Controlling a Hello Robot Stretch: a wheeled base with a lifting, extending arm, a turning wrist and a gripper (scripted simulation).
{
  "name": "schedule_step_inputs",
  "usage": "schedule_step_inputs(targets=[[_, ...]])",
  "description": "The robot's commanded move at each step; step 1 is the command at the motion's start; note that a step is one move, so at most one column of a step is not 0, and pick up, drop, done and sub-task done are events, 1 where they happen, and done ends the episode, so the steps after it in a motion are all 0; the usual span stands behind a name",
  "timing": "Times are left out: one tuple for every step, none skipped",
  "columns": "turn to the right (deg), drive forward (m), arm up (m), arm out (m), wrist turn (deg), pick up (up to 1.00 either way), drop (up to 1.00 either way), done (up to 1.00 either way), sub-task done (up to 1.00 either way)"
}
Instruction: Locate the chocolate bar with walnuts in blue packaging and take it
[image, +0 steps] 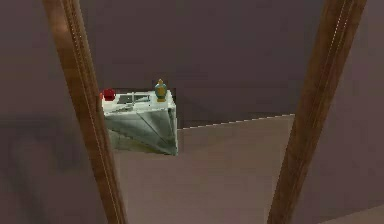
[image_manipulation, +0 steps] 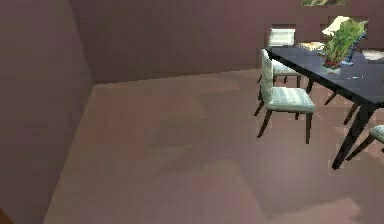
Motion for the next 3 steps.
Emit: schedule_step_inputs(targets=[[6.0,0.00,0.00,0.00,0.0,0.00,0.00,0.00,0.00],[0.0,0.55,0.00,0.00,0.0,0.00,0.00,0.00,0.00],[-15.0,0.00,0.00,0.00,0.0,0.00,0.00,0.00,0.00]])
